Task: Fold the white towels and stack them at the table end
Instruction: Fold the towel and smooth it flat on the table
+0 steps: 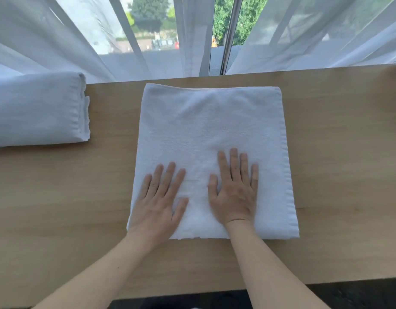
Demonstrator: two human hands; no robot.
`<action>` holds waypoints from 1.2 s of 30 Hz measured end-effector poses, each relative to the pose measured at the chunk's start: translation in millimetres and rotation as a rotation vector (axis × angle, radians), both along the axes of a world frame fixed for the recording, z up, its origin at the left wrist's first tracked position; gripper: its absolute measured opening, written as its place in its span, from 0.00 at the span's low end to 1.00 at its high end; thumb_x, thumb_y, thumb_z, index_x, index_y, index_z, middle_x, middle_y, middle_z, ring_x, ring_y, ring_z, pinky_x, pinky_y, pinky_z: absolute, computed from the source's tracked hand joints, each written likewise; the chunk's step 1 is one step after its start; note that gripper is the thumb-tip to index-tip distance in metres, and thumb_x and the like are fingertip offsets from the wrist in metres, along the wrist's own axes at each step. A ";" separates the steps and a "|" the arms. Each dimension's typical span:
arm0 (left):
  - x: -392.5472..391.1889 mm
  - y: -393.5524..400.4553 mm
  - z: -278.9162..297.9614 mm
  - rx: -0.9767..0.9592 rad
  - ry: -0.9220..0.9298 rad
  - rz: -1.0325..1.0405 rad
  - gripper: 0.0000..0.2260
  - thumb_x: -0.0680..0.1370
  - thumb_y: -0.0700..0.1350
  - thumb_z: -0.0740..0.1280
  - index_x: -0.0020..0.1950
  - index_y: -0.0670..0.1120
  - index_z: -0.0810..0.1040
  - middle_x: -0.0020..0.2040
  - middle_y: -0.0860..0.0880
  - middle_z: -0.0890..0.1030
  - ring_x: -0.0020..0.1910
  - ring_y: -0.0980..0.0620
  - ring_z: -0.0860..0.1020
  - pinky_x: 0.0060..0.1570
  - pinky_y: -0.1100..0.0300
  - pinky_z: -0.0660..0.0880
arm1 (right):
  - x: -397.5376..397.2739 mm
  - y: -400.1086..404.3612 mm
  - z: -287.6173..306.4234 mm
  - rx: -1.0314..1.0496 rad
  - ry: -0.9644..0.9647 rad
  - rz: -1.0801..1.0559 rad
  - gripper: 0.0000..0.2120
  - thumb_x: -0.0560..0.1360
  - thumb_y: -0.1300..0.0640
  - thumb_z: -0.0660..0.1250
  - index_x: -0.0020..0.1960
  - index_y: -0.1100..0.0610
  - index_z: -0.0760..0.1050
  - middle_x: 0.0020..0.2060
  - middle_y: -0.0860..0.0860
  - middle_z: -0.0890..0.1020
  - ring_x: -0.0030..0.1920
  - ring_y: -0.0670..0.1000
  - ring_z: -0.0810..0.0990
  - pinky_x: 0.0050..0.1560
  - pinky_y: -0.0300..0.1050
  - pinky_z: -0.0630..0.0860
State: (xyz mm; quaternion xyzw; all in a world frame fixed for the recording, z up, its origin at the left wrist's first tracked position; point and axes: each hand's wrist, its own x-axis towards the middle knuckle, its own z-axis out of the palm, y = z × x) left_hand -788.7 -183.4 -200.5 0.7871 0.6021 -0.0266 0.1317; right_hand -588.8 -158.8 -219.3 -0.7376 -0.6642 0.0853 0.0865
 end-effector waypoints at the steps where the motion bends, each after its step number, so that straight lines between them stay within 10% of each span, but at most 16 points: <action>1: -4.7 -0.9 -1.6 0.008 0.017 0.010 0.30 0.84 0.61 0.47 0.83 0.53 0.44 0.83 0.51 0.43 0.82 0.48 0.41 0.78 0.48 0.42 | 0.4 0.3 -0.4 -0.010 -0.004 -0.003 0.30 0.82 0.42 0.50 0.82 0.49 0.52 0.81 0.52 0.54 0.81 0.54 0.48 0.79 0.61 0.48; 11: -6.9 9.0 1.1 -0.042 0.018 -0.012 0.30 0.83 0.63 0.44 0.82 0.55 0.38 0.82 0.52 0.37 0.80 0.50 0.34 0.78 0.49 0.35 | 1.9 -1.9 11.6 -0.074 0.054 0.025 0.29 0.82 0.42 0.49 0.82 0.47 0.52 0.81 0.50 0.52 0.81 0.52 0.46 0.79 0.57 0.42; 19: -63.7 -42.9 -6.4 0.139 -0.041 -0.343 0.32 0.82 0.64 0.56 0.81 0.48 0.61 0.81 0.46 0.59 0.80 0.43 0.57 0.78 0.44 0.58 | -5.9 -49.2 37.4 -0.018 0.127 0.225 0.27 0.81 0.44 0.53 0.74 0.57 0.70 0.74 0.55 0.70 0.77 0.57 0.64 0.77 0.63 0.56; 29: -67.0 -25.7 10.0 0.281 -0.222 -0.442 0.24 0.68 0.52 0.78 0.62 0.44 0.83 0.60 0.48 0.83 0.65 0.38 0.78 0.62 0.46 0.77 | 10.6 -93.9 37.4 -0.282 -0.118 0.415 0.38 0.80 0.37 0.55 0.82 0.48 0.40 0.80 0.45 0.39 0.80 0.50 0.38 0.79 0.56 0.35; 36: -97.3 -20.2 17.1 0.123 -0.360 -0.375 0.33 0.60 0.33 0.80 0.65 0.40 0.80 0.62 0.44 0.82 0.63 0.41 0.80 0.62 0.48 0.77 | 17.7 -78.9 62.3 -0.257 0.108 0.228 0.25 0.80 0.55 0.66 0.75 0.48 0.67 0.74 0.46 0.71 0.72 0.52 0.70 0.74 0.47 0.61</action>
